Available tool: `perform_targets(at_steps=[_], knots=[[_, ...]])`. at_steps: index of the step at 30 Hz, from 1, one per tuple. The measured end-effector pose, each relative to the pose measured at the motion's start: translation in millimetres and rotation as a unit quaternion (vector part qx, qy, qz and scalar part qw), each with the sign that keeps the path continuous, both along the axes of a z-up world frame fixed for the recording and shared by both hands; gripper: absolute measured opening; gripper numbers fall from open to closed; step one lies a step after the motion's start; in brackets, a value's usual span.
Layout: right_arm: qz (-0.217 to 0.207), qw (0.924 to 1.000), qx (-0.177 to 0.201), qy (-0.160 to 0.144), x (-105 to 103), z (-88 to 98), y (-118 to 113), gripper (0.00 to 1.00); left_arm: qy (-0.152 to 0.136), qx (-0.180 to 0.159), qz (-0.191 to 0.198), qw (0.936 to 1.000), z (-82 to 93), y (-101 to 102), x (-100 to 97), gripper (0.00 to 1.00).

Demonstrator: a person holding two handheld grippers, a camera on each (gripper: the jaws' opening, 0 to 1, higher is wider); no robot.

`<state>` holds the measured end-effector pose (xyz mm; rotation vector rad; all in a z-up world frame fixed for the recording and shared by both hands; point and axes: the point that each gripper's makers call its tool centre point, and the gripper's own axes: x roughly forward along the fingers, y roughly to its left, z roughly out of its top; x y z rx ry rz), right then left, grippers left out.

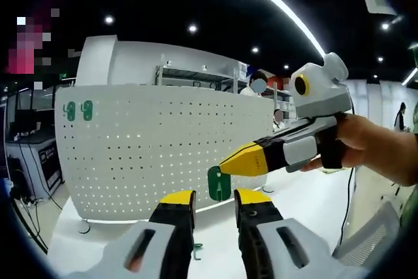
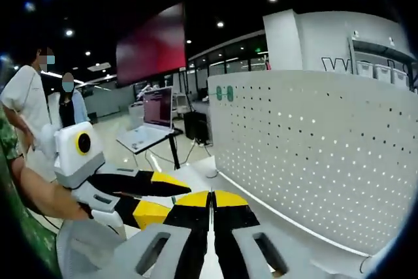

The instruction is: Insert the hook assembly into the mounting plate slot until the hook locks in place.

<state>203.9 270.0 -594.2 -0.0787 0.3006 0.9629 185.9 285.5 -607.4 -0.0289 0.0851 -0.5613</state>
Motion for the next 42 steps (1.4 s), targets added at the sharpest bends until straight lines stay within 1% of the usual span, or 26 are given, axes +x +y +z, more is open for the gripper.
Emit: perform_targets(at_steps=[11, 19, 22, 42], knots=[[0.004, 1.0000, 0.007, -0.005, -5.4, 8.3, 3.1, 0.00, -0.012, 0.001, -0.006, 0.9999, 7.8, -4.8, 3.2, 0.19], [0.005, 0.9999, 0.012, -0.005, -8.2, 10.8, 4.4, 0.00, -0.015, 0.003, -0.009, 0.9998, 8.9, -7.4, 4.0, 0.16], [0.004, 0.9999, 0.015, -0.004, -8.8, 12.4, 4.4, 0.00, -0.018, 0.003, -0.009, 0.9998, 10.1, -7.5, 4.3, 0.13], [0.003, 0.9997, 0.022, 0.004, -8.5, 13.3, 3.5, 0.00, -0.024, -0.002, -0.007, 0.9997, 12.2, -8.0, 5.2, 0.07]])
